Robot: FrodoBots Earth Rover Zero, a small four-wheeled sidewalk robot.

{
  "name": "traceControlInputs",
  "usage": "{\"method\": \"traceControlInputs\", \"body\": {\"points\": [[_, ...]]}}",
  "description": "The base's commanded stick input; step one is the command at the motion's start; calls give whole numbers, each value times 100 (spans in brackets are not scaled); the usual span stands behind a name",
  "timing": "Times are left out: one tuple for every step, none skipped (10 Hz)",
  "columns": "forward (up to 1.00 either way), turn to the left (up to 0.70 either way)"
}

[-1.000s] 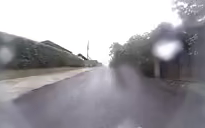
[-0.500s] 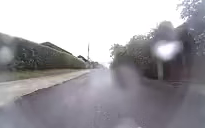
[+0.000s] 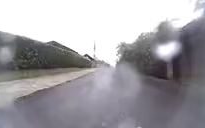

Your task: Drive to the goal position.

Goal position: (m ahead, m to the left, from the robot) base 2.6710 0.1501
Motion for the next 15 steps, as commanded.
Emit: {"method": "traceControlInputs", "body": {"points": [[70,0],[70,0],[70,0],[70,0],[70,0],[70,0],[70,0],[70,0],[70,-34],[70,-35],[70,-35],[70,-12],[70,0],[70,0],[70,0]]}}
